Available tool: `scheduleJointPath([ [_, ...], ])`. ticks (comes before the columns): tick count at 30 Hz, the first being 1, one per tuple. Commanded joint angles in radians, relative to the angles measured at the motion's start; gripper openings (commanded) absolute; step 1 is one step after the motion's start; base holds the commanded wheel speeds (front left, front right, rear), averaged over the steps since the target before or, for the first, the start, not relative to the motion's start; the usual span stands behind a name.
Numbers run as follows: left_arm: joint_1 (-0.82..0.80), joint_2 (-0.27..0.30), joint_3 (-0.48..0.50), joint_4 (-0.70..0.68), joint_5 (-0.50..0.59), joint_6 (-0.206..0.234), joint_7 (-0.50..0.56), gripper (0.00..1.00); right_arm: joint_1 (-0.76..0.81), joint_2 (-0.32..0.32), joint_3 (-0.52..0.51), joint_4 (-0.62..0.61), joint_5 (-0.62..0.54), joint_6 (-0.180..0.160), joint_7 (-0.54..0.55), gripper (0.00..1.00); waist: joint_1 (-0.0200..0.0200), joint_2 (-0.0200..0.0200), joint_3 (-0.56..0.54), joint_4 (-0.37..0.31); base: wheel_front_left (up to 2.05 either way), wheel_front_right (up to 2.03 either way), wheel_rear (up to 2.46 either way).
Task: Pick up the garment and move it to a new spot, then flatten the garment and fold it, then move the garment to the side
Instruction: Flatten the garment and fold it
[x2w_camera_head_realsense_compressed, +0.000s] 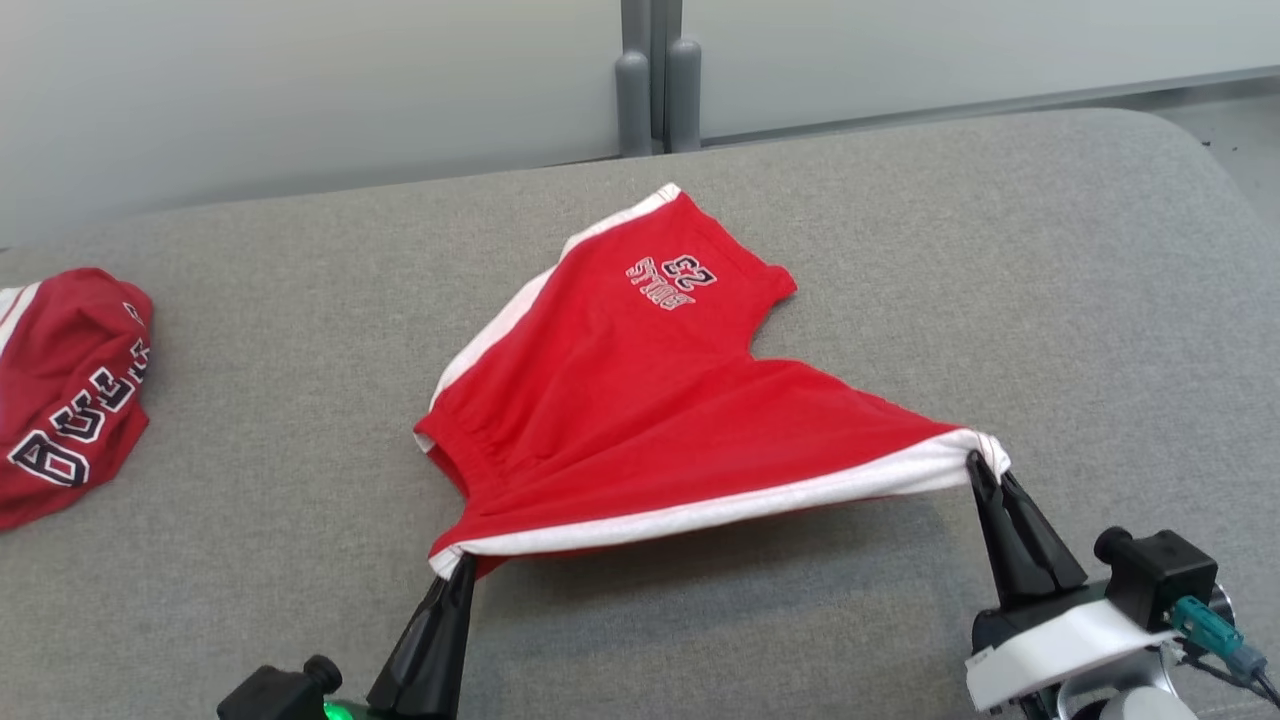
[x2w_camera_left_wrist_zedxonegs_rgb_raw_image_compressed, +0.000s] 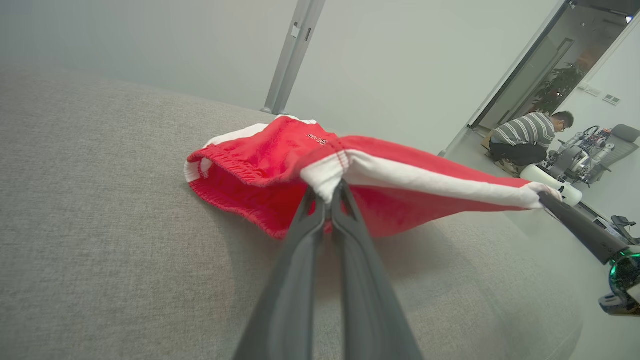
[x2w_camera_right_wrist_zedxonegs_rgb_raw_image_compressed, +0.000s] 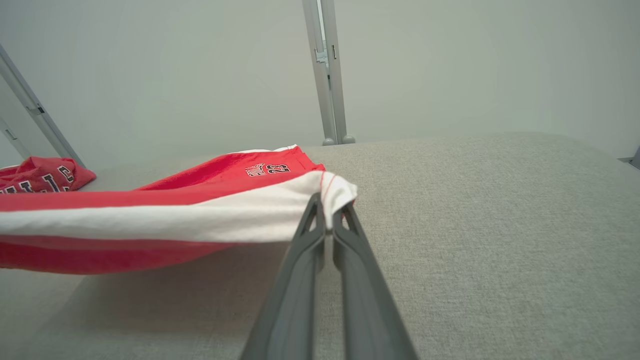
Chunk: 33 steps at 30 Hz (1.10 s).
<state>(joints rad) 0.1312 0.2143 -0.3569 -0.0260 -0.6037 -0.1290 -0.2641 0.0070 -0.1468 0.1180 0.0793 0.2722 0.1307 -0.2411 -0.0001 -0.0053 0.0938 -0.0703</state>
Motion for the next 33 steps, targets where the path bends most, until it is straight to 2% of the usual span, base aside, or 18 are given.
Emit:
scheduleJointPath([
  [1,0.037,0.014,0.0,-0.012,0.019,-0.002,-0.001,0.0,0.05,0.005,-0.006,-0.034,-0.009,0.0,0.014,0.0,0.0001,0.0053,-0.052,0.014,0.0,0.0,0.0],
  [10,0.13,0.003,-0.019,-0.052,0.017,-0.002,-0.001,0.0,0.189,0.018,-0.021,-0.163,-0.012,0.0,0.086,0.0,0.0001,0.0053,-0.08,0.005,0.0,0.0,0.0],
  [15,0.125,-0.001,-0.04,-0.044,0.009,-0.002,-0.001,0.0,0.202,0.016,-0.029,-0.181,-0.011,0.0,0.108,0.0,0.0001,0.0053,-0.078,0.011,0.0,0.0,0.0],
  [23,0.029,-0.01,-0.112,0.03,-0.046,-0.002,-0.001,0.0,0.124,0.0,-0.053,-0.117,-0.004,0.0,0.133,0.0,0.0001,0.0053,-0.065,0.062,0.0,0.0,0.0],
  [33,-0.165,-0.09,-0.128,0.214,-0.119,-0.002,0.014,0.0,-0.061,-0.063,-0.067,0.023,0.01,0.0,0.167,0.0,0.0001,0.0053,-0.021,0.164,0.0,0.0,0.0],
])
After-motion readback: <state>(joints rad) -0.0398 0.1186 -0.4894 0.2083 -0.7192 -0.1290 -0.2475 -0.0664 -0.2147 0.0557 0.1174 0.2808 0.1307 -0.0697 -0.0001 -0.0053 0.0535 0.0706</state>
